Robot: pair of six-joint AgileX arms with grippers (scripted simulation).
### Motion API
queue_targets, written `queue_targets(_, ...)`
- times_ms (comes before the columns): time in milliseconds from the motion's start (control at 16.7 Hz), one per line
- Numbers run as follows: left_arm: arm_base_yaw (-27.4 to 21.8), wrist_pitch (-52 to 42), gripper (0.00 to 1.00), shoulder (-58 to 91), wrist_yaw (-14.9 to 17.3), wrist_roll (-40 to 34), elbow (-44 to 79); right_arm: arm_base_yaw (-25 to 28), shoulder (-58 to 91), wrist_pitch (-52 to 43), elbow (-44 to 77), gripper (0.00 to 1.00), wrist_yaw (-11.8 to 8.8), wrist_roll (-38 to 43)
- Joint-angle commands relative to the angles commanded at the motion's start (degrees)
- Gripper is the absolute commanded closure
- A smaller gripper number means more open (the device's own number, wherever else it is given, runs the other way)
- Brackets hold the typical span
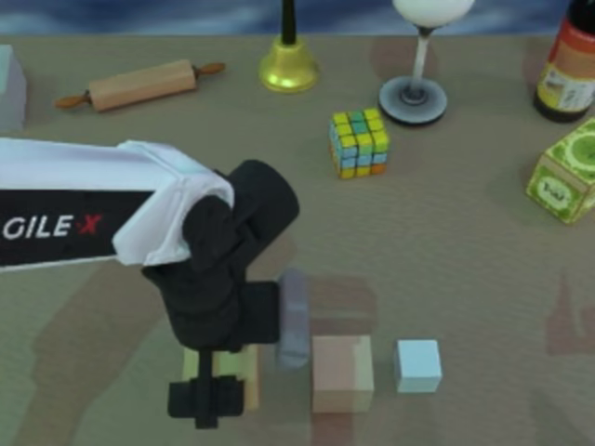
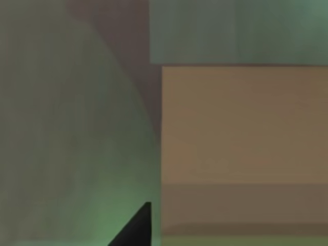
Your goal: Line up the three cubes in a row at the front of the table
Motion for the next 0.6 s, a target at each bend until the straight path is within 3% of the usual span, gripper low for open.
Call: queue_targets(600,0.05,-0.2,0.0,-0.1,-0.01,0.05,0.2,0.0,0.0,0.0,0.0,0.0,0.0,0.0)
